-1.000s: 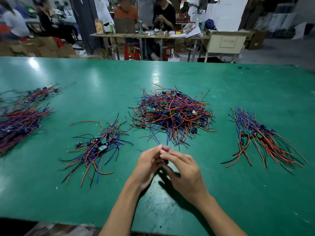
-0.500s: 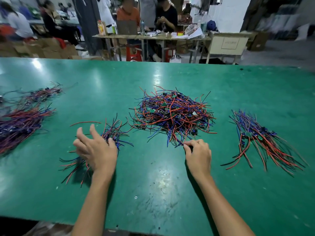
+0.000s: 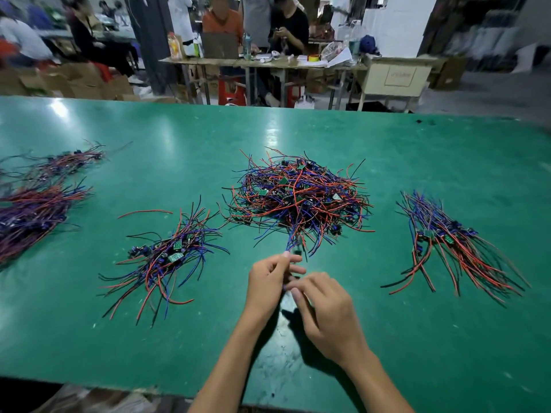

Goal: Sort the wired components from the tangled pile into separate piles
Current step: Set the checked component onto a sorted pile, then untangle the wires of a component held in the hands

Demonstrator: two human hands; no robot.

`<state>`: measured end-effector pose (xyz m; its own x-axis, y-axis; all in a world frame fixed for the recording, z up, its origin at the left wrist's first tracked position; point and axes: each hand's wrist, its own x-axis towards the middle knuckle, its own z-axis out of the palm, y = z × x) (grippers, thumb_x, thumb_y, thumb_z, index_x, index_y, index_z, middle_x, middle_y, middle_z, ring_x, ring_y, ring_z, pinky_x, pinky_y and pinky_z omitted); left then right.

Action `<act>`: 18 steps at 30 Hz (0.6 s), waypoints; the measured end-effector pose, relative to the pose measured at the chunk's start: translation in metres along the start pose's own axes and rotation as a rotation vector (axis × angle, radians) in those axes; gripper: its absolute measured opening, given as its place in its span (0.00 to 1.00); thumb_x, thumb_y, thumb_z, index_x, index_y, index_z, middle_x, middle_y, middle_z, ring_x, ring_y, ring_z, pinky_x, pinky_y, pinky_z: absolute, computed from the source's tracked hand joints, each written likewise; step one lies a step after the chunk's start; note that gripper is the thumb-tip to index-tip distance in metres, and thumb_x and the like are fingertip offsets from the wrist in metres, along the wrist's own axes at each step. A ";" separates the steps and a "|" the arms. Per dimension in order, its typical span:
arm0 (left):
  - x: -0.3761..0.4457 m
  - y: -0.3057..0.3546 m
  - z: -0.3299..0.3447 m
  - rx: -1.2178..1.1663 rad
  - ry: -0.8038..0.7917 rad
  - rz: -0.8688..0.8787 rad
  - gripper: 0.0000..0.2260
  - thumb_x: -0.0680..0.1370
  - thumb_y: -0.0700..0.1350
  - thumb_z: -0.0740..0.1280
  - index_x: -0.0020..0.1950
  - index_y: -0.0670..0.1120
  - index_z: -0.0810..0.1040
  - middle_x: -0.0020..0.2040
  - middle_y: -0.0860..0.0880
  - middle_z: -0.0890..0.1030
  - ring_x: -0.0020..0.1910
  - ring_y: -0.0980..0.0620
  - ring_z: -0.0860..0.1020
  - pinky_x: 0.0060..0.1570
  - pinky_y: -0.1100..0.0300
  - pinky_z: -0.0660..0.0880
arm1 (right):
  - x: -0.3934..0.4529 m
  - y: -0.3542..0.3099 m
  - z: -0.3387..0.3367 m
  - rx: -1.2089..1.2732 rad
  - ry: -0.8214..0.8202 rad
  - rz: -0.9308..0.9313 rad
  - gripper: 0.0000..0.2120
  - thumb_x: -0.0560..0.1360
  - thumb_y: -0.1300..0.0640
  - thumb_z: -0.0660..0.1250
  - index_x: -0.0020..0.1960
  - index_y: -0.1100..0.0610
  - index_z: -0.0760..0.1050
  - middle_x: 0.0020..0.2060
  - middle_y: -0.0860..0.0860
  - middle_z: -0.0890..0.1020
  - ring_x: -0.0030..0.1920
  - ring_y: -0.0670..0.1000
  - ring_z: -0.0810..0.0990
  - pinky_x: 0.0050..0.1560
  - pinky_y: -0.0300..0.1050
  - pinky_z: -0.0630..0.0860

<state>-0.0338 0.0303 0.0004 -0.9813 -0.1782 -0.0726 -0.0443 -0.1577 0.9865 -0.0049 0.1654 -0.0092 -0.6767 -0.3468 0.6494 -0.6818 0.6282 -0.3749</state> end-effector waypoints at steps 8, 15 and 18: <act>-0.012 0.004 -0.020 -0.004 -0.194 0.030 0.15 0.81 0.51 0.64 0.40 0.46 0.84 0.26 0.49 0.67 0.28 0.51 0.64 0.30 0.56 0.58 | 0.015 0.018 0.000 0.639 -0.026 0.793 0.21 0.82 0.40 0.60 0.40 0.49 0.83 0.35 0.51 0.85 0.37 0.53 0.85 0.44 0.51 0.80; -0.022 0.006 -0.020 0.237 -0.365 0.146 0.09 0.79 0.45 0.71 0.42 0.45 0.87 0.25 0.56 0.69 0.28 0.57 0.64 0.30 0.66 0.59 | 0.020 0.014 -0.005 0.970 0.088 0.819 0.13 0.75 0.49 0.71 0.47 0.59 0.84 0.37 0.53 0.84 0.37 0.49 0.82 0.39 0.45 0.81; -0.021 0.002 -0.017 0.316 -0.376 0.145 0.09 0.78 0.42 0.73 0.43 0.37 0.85 0.27 0.54 0.71 0.29 0.55 0.65 0.31 0.63 0.61 | 0.021 0.014 -0.009 0.972 0.121 0.845 0.08 0.75 0.53 0.73 0.42 0.58 0.83 0.37 0.54 0.84 0.36 0.50 0.80 0.41 0.50 0.81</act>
<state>-0.0100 0.0176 0.0014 -0.9786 0.1941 0.0688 0.0997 0.1544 0.9830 -0.0260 0.1728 0.0050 -0.9999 0.0038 0.0127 -0.0131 -0.1584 -0.9873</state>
